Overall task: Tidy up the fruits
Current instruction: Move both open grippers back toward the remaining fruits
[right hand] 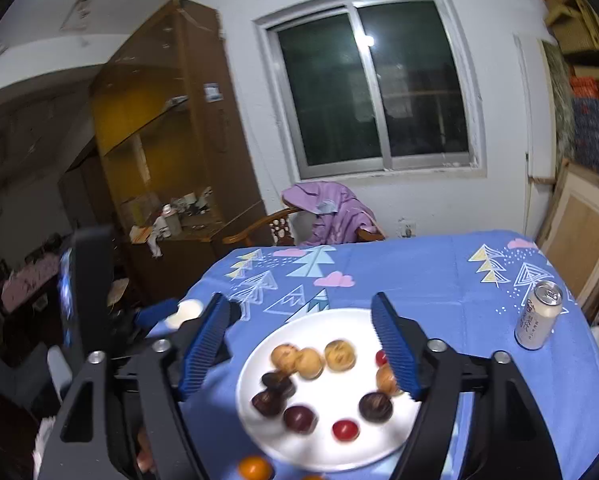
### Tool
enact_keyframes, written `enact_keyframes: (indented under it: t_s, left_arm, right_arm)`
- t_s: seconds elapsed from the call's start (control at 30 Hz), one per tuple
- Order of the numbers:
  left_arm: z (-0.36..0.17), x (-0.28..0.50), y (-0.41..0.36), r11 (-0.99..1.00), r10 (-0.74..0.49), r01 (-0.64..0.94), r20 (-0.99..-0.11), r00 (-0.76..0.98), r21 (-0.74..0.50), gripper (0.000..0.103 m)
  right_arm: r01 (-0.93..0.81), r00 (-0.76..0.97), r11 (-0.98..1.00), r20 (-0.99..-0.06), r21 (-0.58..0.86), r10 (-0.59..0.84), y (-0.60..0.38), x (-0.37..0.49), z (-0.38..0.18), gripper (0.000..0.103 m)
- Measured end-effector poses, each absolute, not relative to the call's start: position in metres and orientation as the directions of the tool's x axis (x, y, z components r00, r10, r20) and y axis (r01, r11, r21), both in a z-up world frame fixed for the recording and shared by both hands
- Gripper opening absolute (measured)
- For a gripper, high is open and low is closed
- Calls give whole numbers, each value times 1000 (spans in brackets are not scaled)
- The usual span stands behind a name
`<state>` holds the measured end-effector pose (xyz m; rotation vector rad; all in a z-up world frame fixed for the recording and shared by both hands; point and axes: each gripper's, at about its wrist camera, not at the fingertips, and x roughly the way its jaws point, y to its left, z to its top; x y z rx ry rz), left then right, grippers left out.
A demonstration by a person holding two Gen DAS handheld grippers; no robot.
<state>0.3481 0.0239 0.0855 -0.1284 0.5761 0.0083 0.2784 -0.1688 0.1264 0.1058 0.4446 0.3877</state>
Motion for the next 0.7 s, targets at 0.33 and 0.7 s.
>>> enact_keyframes:
  t_s: [0.33, 0.7]
  left_arm:
    - [20, 253, 55, 993, 64, -109, -582, 811, -43, 94]
    - [-29, 200, 43, 999, 48, -41, -656, 753, 27, 94]
  right_arm:
    - [-137, 877, 984, -448, 112, 173, -204, 204, 33, 79]
    - [-10, 836, 954, -521, 299, 172, -262, 178, -3, 89]
